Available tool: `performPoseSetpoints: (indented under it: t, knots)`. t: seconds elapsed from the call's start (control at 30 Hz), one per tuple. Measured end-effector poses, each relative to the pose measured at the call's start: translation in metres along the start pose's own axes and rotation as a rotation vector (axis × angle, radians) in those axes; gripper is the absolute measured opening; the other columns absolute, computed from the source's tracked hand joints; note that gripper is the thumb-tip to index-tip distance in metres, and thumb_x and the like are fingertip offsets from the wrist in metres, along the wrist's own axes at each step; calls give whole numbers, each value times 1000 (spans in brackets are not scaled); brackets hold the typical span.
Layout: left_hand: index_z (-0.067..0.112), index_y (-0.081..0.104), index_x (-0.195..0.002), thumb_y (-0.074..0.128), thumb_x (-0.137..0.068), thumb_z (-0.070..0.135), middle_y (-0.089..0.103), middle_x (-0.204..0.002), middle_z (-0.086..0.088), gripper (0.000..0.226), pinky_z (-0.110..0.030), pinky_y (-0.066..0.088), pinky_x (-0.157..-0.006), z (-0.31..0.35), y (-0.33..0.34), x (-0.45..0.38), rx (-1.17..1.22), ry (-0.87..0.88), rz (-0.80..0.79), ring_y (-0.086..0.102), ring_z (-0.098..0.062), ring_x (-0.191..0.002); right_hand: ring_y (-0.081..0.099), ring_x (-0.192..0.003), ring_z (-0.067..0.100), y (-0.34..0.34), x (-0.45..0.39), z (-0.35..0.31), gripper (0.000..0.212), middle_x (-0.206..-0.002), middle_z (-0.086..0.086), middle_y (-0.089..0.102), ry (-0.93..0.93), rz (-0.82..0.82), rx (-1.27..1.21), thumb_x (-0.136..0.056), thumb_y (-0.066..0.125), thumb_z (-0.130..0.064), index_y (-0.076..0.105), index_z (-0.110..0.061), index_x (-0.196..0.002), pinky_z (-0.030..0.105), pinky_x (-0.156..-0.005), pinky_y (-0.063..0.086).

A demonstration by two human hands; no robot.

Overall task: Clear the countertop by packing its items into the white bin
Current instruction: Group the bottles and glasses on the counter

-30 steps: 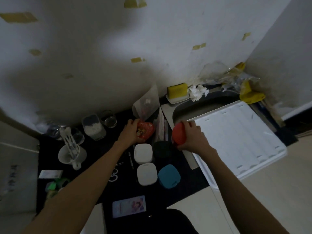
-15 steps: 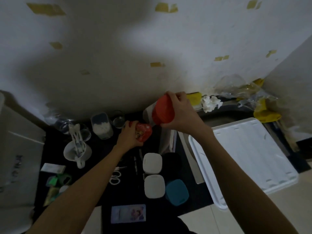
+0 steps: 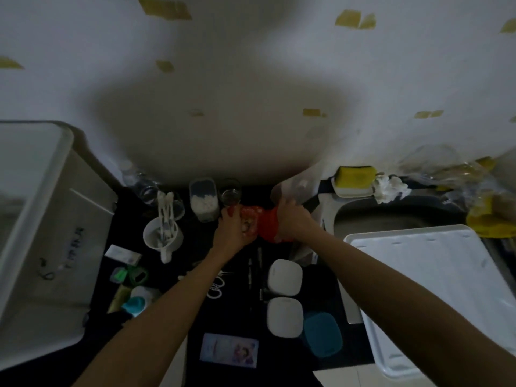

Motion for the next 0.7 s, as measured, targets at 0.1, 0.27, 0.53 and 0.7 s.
performPoseSetpoints:
  t: [0.1, 0.27, 0.53, 0.7]
  knots:
    - [20, 27, -148, 82, -69, 43, 37, -133, -16, 99, -48, 49, -91, -5, -2, 2, 20, -6, 14, 47, -38, -119, 46, -125, 39, 8, -5, 2, 107, -138, 22, 39, 59, -67, 17, -71, 83, -45, 21, 1, -145, 47, -100, 47]
    - [22, 21, -151, 79, -69, 52, 34, -136, -16, 104, -50, 50, -89, -10, -3, 6, 4, -18, 16, 49, -39, -119, 44, -125, 47, 13, -11, 3, 115, -140, 25, 32, 158, -107, 20, -62, 87, -42, 18, -6, -147, 54, -100, 43]
    - [20, 14, -153, 75, -77, 48, 32, -138, -21, 102, -49, 49, -91, -13, -4, 15, -18, -40, -11, 48, -42, -121, 42, -124, 49, 18, -9, 6, 111, -140, 23, 26, 172, -171, 58, -61, 89, -39, 20, -12, -144, 53, -99, 46]
    - [22, 19, -152, 73, -79, 37, 38, -136, -21, 92, -48, 50, -91, -12, -19, 23, -29, 1, -21, 51, -41, -119, 42, -126, 45, 18, -7, 7, 108, -142, 19, 27, 162, -164, 169, -63, 87, -39, 21, -18, -146, 49, -99, 44]
Point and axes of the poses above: each hand's wrist, its own x-axis away from the middle knuckle, its own y-axis out of the palm, z = x × y, the point moved 8 cm from there along -x, towards the middle knuckle
